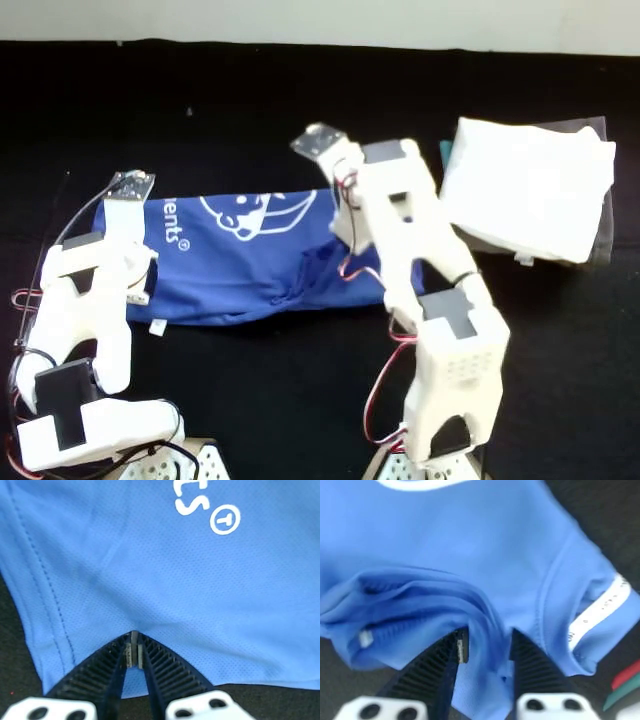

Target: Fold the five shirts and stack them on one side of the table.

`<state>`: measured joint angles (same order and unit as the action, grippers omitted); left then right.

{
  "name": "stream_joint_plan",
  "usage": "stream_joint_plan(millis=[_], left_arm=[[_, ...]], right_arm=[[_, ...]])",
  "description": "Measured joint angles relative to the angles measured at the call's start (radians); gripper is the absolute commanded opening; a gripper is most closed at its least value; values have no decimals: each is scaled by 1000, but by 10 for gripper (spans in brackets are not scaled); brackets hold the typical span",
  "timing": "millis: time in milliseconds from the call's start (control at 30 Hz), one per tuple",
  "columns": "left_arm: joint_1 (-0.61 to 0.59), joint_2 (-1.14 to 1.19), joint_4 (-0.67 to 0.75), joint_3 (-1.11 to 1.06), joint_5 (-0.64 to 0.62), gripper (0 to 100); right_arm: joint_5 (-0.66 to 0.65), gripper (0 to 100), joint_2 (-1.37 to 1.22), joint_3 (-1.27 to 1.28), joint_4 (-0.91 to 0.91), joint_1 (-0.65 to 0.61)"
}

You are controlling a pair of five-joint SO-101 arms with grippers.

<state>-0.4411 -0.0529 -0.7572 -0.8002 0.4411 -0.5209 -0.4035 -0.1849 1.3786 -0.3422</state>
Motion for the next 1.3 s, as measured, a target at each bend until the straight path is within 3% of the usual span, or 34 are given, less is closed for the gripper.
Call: stream_joint_plan(millis=[333, 467, 667, 1033, 1300], left_arm=[[0, -18, -3, 9, 0, 12], [-37, -117, -123, 86, -110, 22], [-137, -190, -256, 327, -166, 210], [-184, 422, -473, 914, -167, 196], [-183, 858, -655, 1326, -167, 196]], right_arm=[[138, 141, 170, -109, 163, 34], [144, 141, 345, -110, 264, 37], [144, 141, 560, 6, 331, 41], [144, 139, 1031, 413, 334, 41], [121, 139, 1194, 511, 334, 41]])
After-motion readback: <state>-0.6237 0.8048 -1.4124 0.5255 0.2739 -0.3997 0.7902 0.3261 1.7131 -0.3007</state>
